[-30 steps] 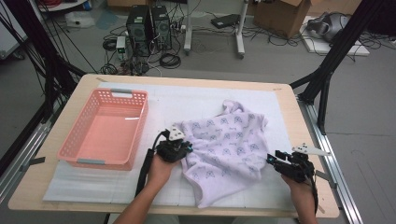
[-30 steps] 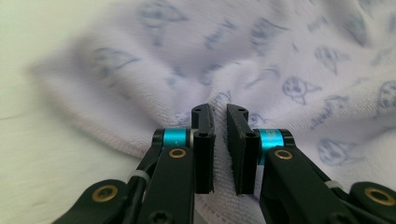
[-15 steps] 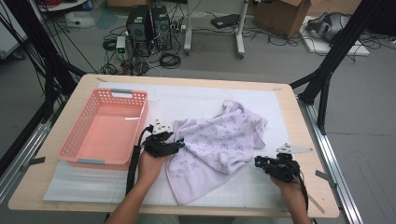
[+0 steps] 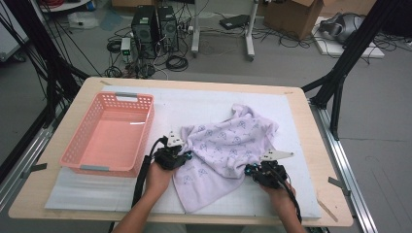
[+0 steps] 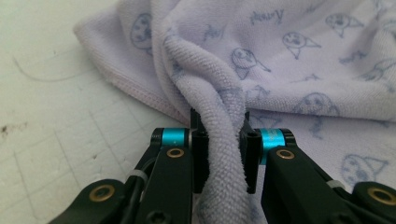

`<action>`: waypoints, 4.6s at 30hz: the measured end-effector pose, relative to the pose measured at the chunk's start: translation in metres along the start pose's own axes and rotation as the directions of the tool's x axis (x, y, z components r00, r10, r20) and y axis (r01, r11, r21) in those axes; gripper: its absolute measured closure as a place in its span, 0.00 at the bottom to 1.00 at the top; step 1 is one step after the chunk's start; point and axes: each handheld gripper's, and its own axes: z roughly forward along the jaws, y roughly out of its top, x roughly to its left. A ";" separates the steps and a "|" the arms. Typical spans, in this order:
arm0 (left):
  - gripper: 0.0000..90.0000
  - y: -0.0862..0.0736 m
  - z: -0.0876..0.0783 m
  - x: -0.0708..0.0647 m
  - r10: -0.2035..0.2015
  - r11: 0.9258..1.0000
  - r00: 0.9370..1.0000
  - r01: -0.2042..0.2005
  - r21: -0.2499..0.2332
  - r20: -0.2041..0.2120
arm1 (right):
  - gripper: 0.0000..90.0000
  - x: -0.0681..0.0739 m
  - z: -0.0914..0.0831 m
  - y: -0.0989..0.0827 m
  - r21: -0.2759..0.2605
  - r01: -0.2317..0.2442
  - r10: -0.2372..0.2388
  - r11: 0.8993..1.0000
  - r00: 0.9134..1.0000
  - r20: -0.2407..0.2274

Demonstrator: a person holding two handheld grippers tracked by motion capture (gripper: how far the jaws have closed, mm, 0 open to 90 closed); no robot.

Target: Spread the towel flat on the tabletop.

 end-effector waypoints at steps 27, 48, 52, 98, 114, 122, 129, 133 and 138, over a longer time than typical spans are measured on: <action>0.87 -0.007 -0.012 -0.003 -0.013 1.000 0.998 0.011 0.024 0.062 | 0.56 -0.030 -0.071 -0.016 -0.054 -0.089 0.094 0.995 0.991 0.093; 0.72 0.029 0.017 0.017 -0.101 0.986 0.992 0.090 -0.137 -0.075 | 0.93 -0.064 0.021 0.050 -0.114 0.044 0.007 0.992 0.911 0.413; 0.54 0.021 0.001 0.004 -0.023 0.994 0.999 0.019 -0.103 -0.043 | 0.85 -0.069 0.003 0.044 -0.168 0.004 0.060 0.986 0.927 0.371; 0.95 -0.100 -0.123 -0.060 -0.071 0.996 0.994 0.075 -0.041 0.077 | 0.95 0.016 -0.130 -0.092 0.011 -0.042 0.041 0.999 0.994 0.100; 0.45 -0.067 -0.092 -0.028 -0.139 0.982 0.990 0.137 -0.129 -0.008 | 0.53 -0.015 -0.103 -0.072 -0.086 -0.107 0.124 0.990 0.969 0.212; 0.43 -0.061 -0.068 -0.038 -0.106 0.993 0.994 0.106 -0.052 0.016 | 0.53 -0.017 -0.080 -0.065 -0.033 -0.090 0.095 0.995 0.972 0.215; 0.82 -0.063 -0.069 -0.050 -0.003 1.000 0.998 0.001 -0.028 -0.066 | 0.66 -0.013 -0.077 -0.069 -0.033 -0.072 0.078 0.997 0.974 0.214; 0.96 -0.070 -0.079 -0.046 -0.047 0.999 0.999 0.047 -0.024 0.004 | 0.97 -0.009 -0.081 -0.070 -0.018 -0.073 0.075 0.997 0.984 0.161; 0.97 -0.084 -0.095 -0.052 -0.057 0.998 0.997 0.059 -0.035 0.049 | 0.97 -0.006 -0.090 -0.078 -0.016 -0.081 0.083 0.997 0.988 0.127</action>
